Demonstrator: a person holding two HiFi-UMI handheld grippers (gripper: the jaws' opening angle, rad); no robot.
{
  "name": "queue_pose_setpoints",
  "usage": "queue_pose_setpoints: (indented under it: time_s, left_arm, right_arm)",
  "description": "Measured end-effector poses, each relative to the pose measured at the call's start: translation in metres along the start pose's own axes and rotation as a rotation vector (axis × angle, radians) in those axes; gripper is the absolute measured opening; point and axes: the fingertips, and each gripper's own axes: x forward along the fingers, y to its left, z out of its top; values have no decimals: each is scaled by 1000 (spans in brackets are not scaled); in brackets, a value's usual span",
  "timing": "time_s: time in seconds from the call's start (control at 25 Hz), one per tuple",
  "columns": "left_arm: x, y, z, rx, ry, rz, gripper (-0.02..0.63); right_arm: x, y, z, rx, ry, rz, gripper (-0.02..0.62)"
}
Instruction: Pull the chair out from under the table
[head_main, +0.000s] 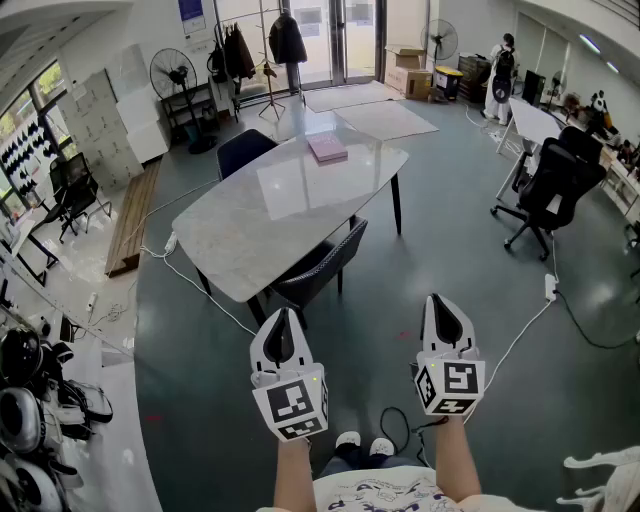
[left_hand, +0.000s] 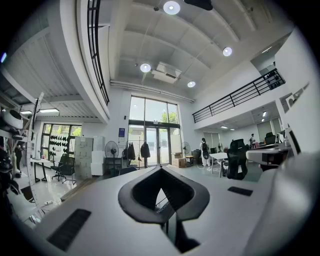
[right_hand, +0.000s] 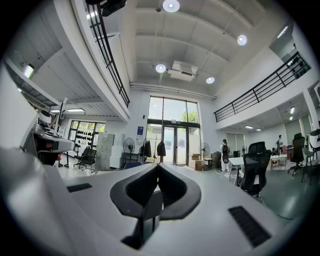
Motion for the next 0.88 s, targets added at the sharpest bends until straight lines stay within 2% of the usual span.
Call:
queue_pose_setpoints:
  time_s: [0.6,0.76,0.8,0.88]
  left_arm:
    - [6,3,2,-2,-5,-9,15]
    - [15,13,-9,19,14,-26,17]
    - [17,16,-12,20,19,-31,17]
    - [22,18,-14,-7,28,-45,21]
  right_arm:
    - [6,5,-5,2,5,1,8]
    - [15,14,-10,1,5,-2,9]
    - [17,18,-12,-1,10,9,33]
    - [22,25,-17,-5,26,34,120]
